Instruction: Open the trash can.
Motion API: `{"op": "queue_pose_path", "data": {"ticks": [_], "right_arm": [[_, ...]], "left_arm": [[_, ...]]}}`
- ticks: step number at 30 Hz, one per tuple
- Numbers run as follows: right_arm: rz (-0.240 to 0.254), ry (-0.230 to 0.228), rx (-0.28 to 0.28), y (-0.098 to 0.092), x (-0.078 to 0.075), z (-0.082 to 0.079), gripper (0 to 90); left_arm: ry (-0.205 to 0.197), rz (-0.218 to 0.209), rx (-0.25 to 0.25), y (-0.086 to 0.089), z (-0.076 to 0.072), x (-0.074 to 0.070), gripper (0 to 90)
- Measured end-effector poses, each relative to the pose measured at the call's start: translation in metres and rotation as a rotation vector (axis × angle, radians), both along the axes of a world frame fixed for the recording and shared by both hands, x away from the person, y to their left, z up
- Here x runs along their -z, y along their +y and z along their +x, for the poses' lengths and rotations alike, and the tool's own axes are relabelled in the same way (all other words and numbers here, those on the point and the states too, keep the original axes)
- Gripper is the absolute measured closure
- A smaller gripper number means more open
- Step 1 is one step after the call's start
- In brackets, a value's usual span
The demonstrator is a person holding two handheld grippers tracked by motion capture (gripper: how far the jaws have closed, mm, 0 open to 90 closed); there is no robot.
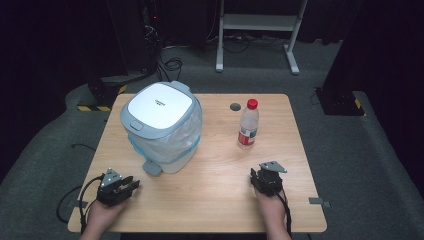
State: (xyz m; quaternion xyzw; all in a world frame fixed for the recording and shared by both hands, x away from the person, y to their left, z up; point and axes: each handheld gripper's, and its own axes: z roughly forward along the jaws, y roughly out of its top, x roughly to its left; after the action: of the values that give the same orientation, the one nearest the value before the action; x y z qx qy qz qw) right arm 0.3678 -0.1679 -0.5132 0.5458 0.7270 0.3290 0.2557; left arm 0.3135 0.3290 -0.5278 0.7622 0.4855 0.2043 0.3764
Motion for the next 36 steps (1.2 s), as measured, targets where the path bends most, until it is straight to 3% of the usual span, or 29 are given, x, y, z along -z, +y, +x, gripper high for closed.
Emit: {"op": "queue_pose_path", "data": {"ticks": [4, 7, 9, 11, 14, 16, 18, 20, 21, 26, 29, 31, 33, 36], "right_arm": [[-0.008, -0.011, -0.021, 0.005, -0.002, -0.003, 58.9], [-0.007, -0.008, -0.021, 0.006, -0.001, -0.005, 58.7], [0.000, -0.002, -0.024, 0.008, 0.000, -0.006, 58.5], [-0.008, -0.006, -0.034, 0.010, 0.000, -0.006, 58.4], [-0.001, -0.006, -0.036, 0.011, -0.001, -0.006, 58.0], [-0.003, -0.004, -0.043, 0.012, 0.000, -0.006, 57.5], [-0.005, -0.004, -0.044, 0.013, 0.000, -0.006, 57.4], [-0.001, -0.002, -0.046, 0.013, 0.000, -0.006, 57.1], [-0.004, -0.008, -0.053, 0.013, -0.001, -0.007, 57.1], [-0.003, -0.008, -0.059, 0.014, -0.002, -0.008, 57.1], [-0.008, -0.012, -0.071, 0.016, -0.002, -0.008, 56.7], [-0.004, -0.013, -0.070, 0.016, -0.003, -0.008, 56.7], [-0.002, -0.012, -0.070, 0.016, -0.003, -0.008, 56.7], [-0.002, -0.006, -0.070, 0.016, -0.002, -0.008, 56.7]], "left_arm": [[-0.005, 0.034, 0.055, -0.003, -0.002, -0.001, 64.5], [-0.035, 0.054, 0.057, -0.005, -0.003, -0.004, 64.6], [-0.014, 0.034, 0.027, -0.005, 0.001, -0.012, 61.7], [-0.021, 0.033, 0.013, -0.005, 0.005, -0.018, 62.3], [-0.046, 0.100, 0.000, -0.007, 0.013, -0.026, 62.5], [-0.044, 0.105, -0.020, -0.007, 0.022, -0.027, 63.0], [-0.061, 0.103, -0.023, -0.008, 0.029, -0.026, 74.0], [-0.065, 0.128, -0.042, -0.009, 0.037, -0.025, 81.5], [-0.068, 0.121, -0.064, -0.012, 0.045, -0.022, 82.6], [-0.046, 0.099, -0.094, -0.017, 0.058, -0.015, 81.4], [-0.068, 0.108, -0.070, -0.021, 0.057, -0.012, 85.4], [-0.064, 0.113, -0.073, -0.024, 0.055, -0.013, 87.7], [-0.060, 0.091, -0.073, -0.026, 0.054, -0.013, 87.8], [-0.060, 0.093, -0.041, -0.034, 0.049, -0.013, 87.7]]}}
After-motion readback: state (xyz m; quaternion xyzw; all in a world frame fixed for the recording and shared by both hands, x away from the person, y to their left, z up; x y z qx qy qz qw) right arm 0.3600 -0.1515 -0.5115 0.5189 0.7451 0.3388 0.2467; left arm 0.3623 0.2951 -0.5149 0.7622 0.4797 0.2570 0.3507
